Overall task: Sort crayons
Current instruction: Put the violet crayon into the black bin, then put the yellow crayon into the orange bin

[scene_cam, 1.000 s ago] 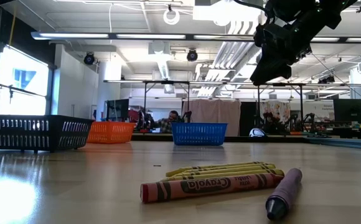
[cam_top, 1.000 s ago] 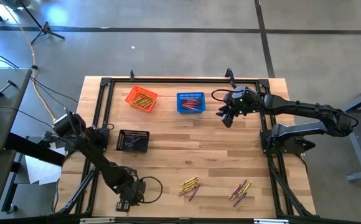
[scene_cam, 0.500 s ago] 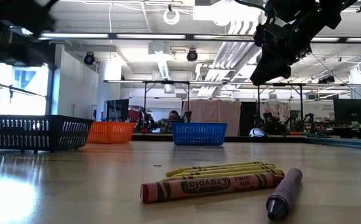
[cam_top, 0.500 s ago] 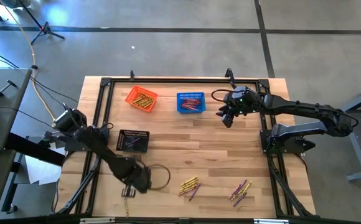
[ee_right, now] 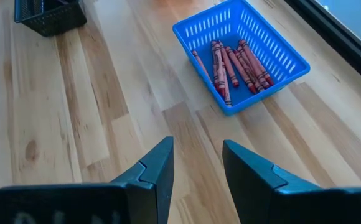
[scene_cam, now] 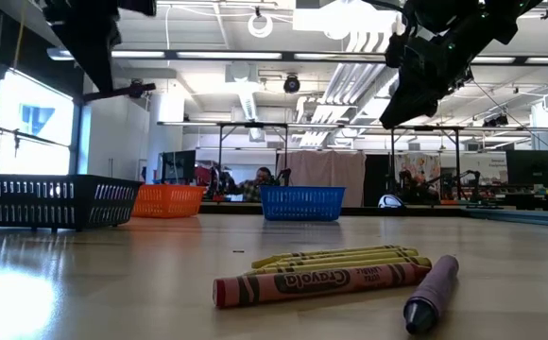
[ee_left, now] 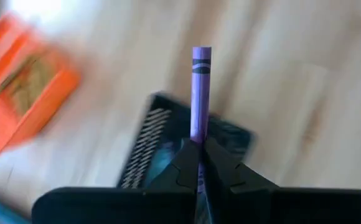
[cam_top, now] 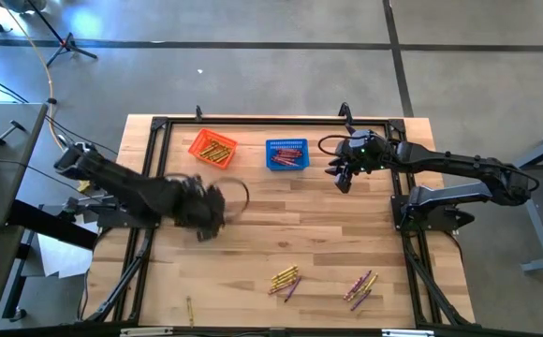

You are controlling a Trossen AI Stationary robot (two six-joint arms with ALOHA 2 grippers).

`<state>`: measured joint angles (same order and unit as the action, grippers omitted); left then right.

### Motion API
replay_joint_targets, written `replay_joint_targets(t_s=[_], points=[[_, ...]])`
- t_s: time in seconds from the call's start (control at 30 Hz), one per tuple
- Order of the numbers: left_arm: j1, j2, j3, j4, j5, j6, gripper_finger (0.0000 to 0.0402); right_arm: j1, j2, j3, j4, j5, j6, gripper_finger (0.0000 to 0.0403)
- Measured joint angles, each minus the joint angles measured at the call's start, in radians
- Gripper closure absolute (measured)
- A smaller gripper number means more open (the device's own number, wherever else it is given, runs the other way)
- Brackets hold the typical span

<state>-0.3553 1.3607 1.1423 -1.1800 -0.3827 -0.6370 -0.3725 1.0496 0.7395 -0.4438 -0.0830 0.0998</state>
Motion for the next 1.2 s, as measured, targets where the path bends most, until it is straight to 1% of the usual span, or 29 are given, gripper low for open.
replay_joint_targets(t_s=[0.07,0.17,0.2,0.33,0.4,0.47,0.67,0.9,1.03,1.1,1.2], points=[[0.057,-0.015,-0.001,-0.053,0.001,-0.069,0.0401,0.0,0.0,0.0,0.0,0.0,-0.012,0.0279],[0.131,-0.032,-0.034,-0.072,0.051,-0.099,0.0401,0.0,0.0,0.0,0.0,0.0,-0.015,0.0279],[0.153,-0.037,-0.056,-0.058,0.078,-0.097,0.0401,0.0,0.0,0.0,0.0,0.0,-0.015,0.0279],[0.224,-0.04,-0.153,0.004,0.239,-0.086,0.0401,0.0,0.0,0.0,0.001,0.0,-0.015,0.0279],[0.246,-0.04,-0.188,0.012,0.29,-0.087,0.0401,0.0,0.0,0.0,0.0,0.0,-0.014,0.0279],[0.254,-0.039,-0.208,0.032,0.3,-0.101,0.0401,0.0,0.0,0.0,0.0,0.0,-0.014,0.0279],[0.258,-0.039,-0.212,0.028,0.275,-0.122,0.0393,0.0,0.0,0.0,0.0,0.0,-0.014,0.0279],[0.258,-0.039,-0.212,0.028,0.351,-0.136,0.0346,0.0,0.0,0.0,0.0,0.0,-0.014,0.0279],[0.258,-0.039,-0.212,0.029,0.365,-0.136,0.0317,0.0,0.0,0.0,0.0,0.0,-0.015,0.0279],[0.258,-0.039,-0.212,0.029,0.393,-0.152,0.0308,0.0,0.0,0.0,0.0,0.0,-0.015,0.0279],[0.256,-0.039,-0.206,0.048,0.454,-0.218,0.0304,0.0,0.0,0.0,0.0,0.0,-0.018,0.0279]])
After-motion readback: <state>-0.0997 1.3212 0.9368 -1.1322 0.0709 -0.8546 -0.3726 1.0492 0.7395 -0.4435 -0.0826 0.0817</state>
